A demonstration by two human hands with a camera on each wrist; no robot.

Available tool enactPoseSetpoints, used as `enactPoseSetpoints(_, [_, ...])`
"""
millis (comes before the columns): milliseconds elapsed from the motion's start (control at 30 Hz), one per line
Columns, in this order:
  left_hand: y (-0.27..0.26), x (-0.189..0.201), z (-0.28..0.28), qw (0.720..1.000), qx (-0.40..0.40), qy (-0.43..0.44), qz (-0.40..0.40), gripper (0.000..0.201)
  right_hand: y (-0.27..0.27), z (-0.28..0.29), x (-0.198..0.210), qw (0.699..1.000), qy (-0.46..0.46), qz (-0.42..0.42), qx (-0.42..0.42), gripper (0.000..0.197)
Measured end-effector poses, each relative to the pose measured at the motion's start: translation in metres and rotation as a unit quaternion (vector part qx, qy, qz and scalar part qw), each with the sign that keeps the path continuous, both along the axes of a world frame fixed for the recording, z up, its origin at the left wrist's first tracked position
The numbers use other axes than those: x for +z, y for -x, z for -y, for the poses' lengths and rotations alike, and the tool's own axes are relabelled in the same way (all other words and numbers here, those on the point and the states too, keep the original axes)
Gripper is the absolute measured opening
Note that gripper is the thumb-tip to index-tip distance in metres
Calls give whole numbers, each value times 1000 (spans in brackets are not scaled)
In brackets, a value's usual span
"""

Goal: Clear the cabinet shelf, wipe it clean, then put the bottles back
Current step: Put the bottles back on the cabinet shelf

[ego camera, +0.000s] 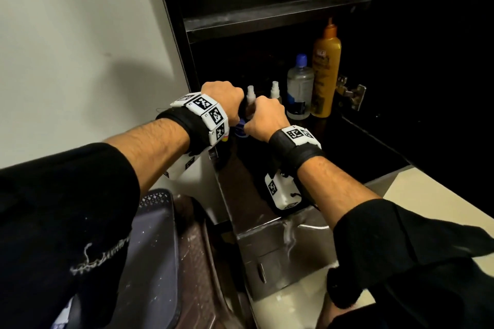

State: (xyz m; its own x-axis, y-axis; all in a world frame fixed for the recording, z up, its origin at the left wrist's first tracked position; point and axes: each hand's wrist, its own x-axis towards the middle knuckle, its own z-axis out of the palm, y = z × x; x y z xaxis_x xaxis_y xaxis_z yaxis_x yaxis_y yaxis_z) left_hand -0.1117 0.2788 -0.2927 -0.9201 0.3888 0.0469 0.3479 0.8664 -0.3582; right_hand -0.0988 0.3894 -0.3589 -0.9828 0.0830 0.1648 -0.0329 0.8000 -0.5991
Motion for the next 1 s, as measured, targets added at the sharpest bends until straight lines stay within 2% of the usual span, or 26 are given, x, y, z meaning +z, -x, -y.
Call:
enactPoseSetpoints(100, [-3,2,1,1000,-12,20,-10,30,-10,-8,-5,1000,5,-8,-20,37])
enactPoseSetpoints(167, [-7,2,2,999,-17,35,-13,32,-19,-11,-9,1000,13,-13,-23,26])
enactPoseSetpoints(433, [-10,-6,1,993,-3,107,-48,25,-47,-30,-17,1000,9,-11,-6,33])
enactPoseSetpoints(700, [-11,-5,1,991,-1,122,-59,26,-58,-41,-22,999,29,-19,-8,34])
enactPoseSetpoints(900, [-22,1,3,994,-21,90,-65,28,-83,-56,-23,997,67,-34,-19,28])
enactPoseSetpoints(1000, [-41,8,4,996,-40,22,-81,19,-108,-72,-24,994,91,-42,-43,25])
